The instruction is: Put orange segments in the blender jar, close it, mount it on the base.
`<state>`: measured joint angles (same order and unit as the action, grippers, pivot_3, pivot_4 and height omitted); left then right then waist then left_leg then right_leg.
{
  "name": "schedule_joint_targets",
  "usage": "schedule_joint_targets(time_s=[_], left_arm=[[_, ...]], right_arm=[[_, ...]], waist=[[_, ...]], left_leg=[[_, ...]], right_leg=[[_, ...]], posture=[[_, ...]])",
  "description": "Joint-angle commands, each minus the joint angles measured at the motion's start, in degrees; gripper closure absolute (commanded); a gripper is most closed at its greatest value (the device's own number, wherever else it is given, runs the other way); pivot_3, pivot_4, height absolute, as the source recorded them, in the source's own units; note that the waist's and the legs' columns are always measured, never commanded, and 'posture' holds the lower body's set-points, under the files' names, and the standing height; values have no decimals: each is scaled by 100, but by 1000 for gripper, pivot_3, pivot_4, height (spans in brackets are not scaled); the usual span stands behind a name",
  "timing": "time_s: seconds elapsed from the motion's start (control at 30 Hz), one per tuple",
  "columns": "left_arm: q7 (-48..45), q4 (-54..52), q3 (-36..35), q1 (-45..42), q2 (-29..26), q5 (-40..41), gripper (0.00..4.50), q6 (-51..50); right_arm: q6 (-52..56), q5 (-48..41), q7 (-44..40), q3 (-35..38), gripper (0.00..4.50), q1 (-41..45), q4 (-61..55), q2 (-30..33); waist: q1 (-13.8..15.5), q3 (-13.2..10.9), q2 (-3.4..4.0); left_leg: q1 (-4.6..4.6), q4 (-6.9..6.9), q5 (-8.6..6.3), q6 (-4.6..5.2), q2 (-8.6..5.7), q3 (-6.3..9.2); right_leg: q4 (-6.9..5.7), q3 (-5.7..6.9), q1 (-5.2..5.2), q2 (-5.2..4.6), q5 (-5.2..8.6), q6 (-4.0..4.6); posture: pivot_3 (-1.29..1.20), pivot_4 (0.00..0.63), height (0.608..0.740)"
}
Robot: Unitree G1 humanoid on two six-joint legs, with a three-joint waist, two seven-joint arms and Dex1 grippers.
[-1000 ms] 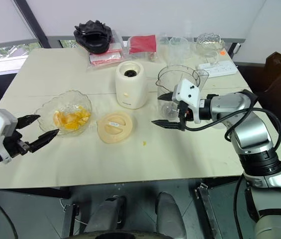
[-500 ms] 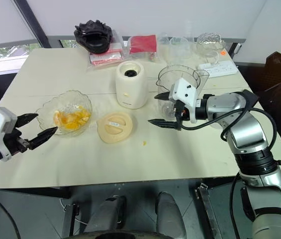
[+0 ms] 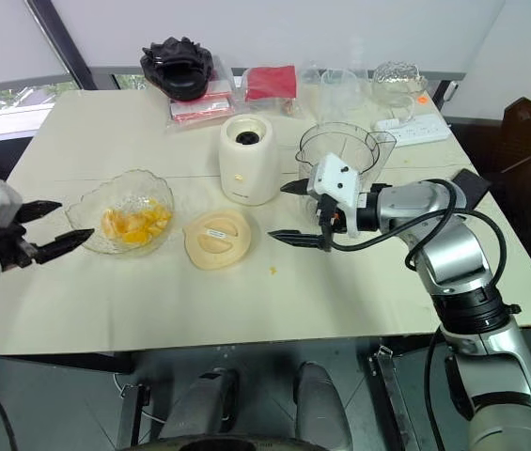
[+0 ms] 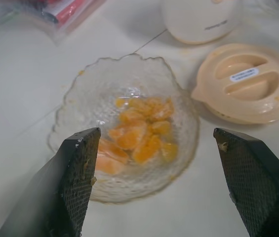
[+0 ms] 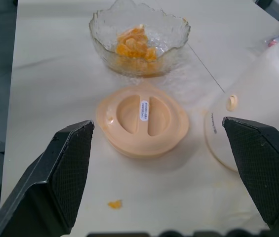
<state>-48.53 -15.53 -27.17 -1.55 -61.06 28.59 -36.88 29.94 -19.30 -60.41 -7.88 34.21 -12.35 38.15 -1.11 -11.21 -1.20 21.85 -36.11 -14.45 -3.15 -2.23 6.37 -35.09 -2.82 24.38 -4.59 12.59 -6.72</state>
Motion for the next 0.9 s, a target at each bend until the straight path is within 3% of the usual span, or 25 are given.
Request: schedule_joint_targets(time_s=[0.03, 0.1, 0.2, 0.43, 0.63, 0.9], left_arm=[[-758, 1250, 767, -837, -421, -464, 670, 758], [-1409, 2206, 1554, -1617, -530, -875, 670, 1244], [-2009, 3726, 2499, -3004, -203, -1563, 670, 2113], [-2493, 6948, 3729, -5245, 758, -2910, 670, 3523], [-2058, 8304, 4110, -5807, 1313, -3683, 670, 4138], [-1653, 8682, 3969, -5638, 1599, -3848, 670, 4402]], right_arm=[[36, -96, 135, 62, 142, -41, -333, -65], [57, -101, 212, 45, 142, -73, -391, -124], [78, -90, 305, 16, 142, -128, -496, -183], [235, -112, 606, 5, 142, -287, -819, -300], [433, -174, 821, 71, 142, -488, -1155, -277], [574, -229, 965, 129, 142, -637, -1396, -171]], waist=[[4, -1, 1], [16, -1, 2], [34, -1, 3], [-4, 0, -2], [-20, 0, -3], [2, -1, -4]], left_leg=[[2, 0, 0, 0, 0, 0], [9, -1, 0, 0, -1, 0], [18, -7, 1, 0, -2, 2], [42, -12, 1, 2, -4, 4], [48, -12, 0, 5, -4, 6], [52, -21, 0, 5, -4, 9]], right_leg=[[-2, 0, 1, 0, 0, 0], [-1, 1, 6, 1, -1, -1], [-6, 4, 14, 4, -4, -2], [-10, 8, 31, 4, -18, -31], [-18, 8, 41, 3, -21, -37], [-30, 8, 45, 3, -22, -39]], posture=[[0, 150, 740], [0, 150, 740], [0, 150, 740], [0, 150, 740], [0, 150, 740], [0, 150, 740]])
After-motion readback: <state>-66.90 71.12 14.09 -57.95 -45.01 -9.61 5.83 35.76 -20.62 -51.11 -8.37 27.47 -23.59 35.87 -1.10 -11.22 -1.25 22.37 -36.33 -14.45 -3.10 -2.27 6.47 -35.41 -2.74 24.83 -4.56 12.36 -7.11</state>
